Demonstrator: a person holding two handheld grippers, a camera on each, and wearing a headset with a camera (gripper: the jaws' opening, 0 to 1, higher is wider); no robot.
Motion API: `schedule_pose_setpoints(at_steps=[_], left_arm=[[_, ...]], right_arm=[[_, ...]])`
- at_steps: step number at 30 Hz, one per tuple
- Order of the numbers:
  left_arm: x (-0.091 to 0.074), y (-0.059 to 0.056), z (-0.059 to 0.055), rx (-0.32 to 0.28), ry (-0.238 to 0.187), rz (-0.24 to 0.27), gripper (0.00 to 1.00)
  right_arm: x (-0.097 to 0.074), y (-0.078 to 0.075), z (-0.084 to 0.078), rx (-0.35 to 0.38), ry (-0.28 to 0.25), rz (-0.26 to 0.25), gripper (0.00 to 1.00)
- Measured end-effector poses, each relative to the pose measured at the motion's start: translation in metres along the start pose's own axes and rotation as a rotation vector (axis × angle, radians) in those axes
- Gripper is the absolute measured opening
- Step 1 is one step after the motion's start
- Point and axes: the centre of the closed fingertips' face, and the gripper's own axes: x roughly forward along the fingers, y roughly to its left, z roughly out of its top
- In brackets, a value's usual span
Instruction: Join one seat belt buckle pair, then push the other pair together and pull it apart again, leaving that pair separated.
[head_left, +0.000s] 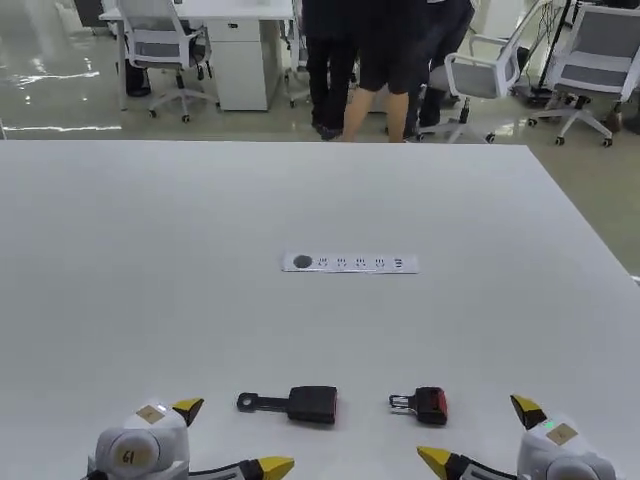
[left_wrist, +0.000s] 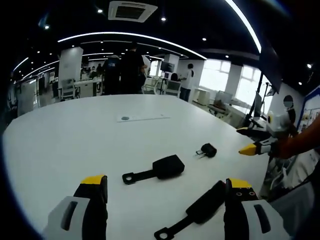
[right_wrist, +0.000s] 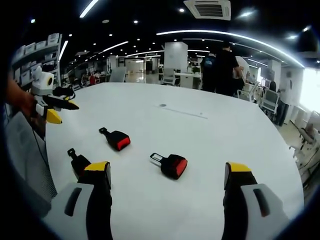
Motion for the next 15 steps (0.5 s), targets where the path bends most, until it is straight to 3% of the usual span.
schedule_pose_setpoints(at_steps=[3, 15], left_arm=[[-0.005, -0.005, 0.002, 0.007, -0.007, 0.001, 1.0], [-0.029, -0.01, -0.011, 0.015, 0.0, 0.007, 1.0]], right_arm=[[-0.007, 0.004, -0.001, -0.001, -0.004, -0.004, 0.94], [-0.024, 0.006, -0.013, 0.022, -0.002, -0.024, 0.95]])
